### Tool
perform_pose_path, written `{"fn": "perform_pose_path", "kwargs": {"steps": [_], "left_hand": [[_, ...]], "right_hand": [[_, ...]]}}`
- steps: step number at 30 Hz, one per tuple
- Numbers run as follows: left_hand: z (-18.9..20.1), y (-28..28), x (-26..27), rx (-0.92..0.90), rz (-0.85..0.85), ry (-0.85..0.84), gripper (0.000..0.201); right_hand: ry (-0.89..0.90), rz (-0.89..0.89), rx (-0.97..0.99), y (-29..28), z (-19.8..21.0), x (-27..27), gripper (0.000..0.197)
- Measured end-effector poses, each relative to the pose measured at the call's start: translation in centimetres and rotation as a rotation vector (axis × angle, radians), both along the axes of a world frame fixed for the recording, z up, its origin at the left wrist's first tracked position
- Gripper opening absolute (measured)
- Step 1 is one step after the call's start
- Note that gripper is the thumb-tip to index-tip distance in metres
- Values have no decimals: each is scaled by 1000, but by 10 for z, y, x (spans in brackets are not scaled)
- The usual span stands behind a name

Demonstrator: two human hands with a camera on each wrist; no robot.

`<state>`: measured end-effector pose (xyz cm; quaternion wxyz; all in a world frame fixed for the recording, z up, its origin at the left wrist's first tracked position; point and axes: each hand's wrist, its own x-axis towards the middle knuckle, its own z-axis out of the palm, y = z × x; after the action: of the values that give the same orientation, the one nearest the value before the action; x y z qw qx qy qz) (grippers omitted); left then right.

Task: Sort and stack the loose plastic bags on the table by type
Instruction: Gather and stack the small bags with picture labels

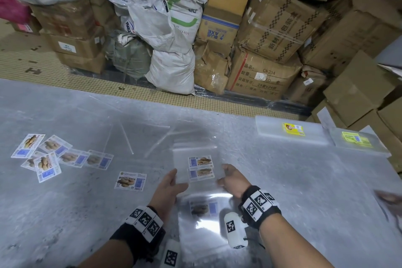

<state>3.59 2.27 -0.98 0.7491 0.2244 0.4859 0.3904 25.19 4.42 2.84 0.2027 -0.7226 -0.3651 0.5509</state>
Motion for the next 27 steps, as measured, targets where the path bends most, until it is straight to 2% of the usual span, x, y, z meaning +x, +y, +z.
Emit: {"fn": "perform_pose_path", "kwargs": {"steps": [2, 4, 7, 9, 10, 13, 15, 19, 22, 27], "left_hand": [[3, -1, 1, -11, -4, 6, 96], [10, -3, 2, 14, 2, 62, 80], [10, 0, 2, 65, 1, 275, 80], [14, 4, 1, 50, -80, 441, 79], [14, 7, 1, 36, -124, 468, 74], [23, 18, 5, -30, -194, 411, 42], [28, 25, 10, -53, -200, 374, 30], [28, 29, 18, 34, -277, 519, 37], [23, 23, 21, 11, -259, 471, 31], [22, 23, 17, 78, -283, 489, 43]], "right_hand": [[81, -55, 11, -3, 0, 1, 54], [131, -93, 14, -8, 1, 5, 53], [165, -115, 56, -13, -8, 11, 63], [202, -151, 102, -15, -20, 18, 70], [225, -165, 105, -16, -20, 19, 70], [288, -213, 114, -21, -16, 19, 58], [333, -182, 98, -24, -14, 17, 58], [291, -123, 78, -25, -13, 6, 67], [263, -111, 89, -24, -13, -1, 66], [273, -70, 90, -23, -8, -8, 59]]}}
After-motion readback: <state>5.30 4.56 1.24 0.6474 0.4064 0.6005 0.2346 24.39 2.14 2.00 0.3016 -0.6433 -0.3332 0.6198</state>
